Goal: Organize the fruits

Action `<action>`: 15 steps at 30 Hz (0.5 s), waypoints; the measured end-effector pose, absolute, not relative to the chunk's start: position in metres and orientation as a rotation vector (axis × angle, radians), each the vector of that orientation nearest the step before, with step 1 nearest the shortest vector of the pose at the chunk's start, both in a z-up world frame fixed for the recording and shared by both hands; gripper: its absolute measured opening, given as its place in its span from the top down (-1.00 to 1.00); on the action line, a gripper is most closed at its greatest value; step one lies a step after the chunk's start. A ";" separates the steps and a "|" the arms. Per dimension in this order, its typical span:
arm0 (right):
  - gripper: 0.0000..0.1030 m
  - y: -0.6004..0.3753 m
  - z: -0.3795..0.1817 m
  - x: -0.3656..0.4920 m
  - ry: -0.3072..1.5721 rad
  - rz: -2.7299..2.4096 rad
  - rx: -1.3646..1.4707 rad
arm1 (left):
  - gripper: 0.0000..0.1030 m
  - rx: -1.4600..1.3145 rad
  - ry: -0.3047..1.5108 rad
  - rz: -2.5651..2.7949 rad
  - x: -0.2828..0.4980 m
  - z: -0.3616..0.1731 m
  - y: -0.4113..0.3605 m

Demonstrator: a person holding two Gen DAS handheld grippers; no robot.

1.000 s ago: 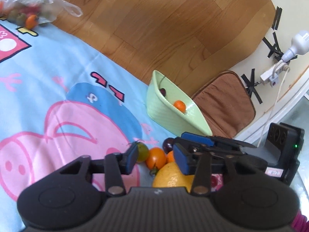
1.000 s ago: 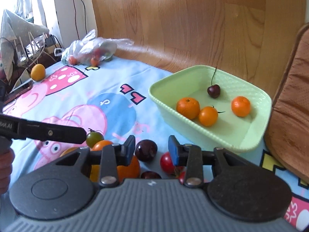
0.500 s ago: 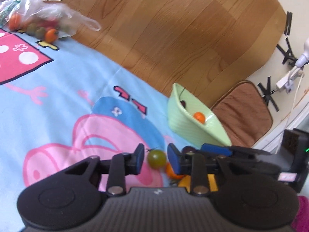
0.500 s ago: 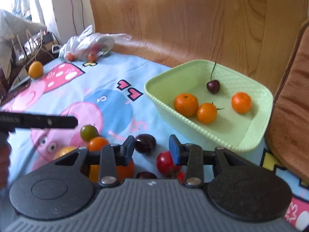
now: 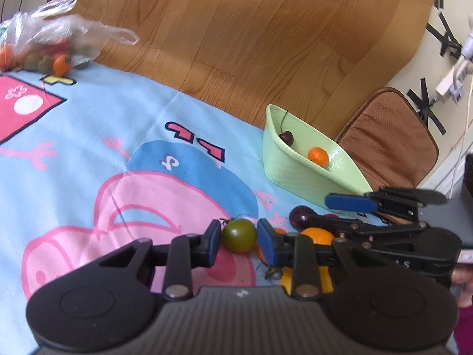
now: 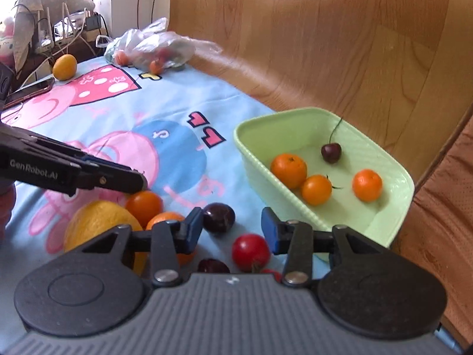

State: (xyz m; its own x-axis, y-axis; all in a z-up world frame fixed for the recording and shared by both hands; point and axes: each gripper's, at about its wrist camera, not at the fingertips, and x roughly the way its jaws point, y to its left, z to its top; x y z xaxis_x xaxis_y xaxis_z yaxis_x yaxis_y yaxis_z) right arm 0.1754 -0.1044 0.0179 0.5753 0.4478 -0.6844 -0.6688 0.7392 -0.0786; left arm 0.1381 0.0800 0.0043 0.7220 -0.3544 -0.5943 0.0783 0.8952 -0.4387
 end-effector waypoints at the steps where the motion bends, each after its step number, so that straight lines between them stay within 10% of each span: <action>1: 0.10 -0.103 0.019 0.178 0.700 0.677 -0.347 | 0.47 -0.384 0.726 -0.241 0.136 0.005 0.077; 15: 0.25 -0.093 0.019 0.220 0.994 0.800 -0.184 | 0.49 -0.292 0.685 -0.149 0.116 0.009 0.093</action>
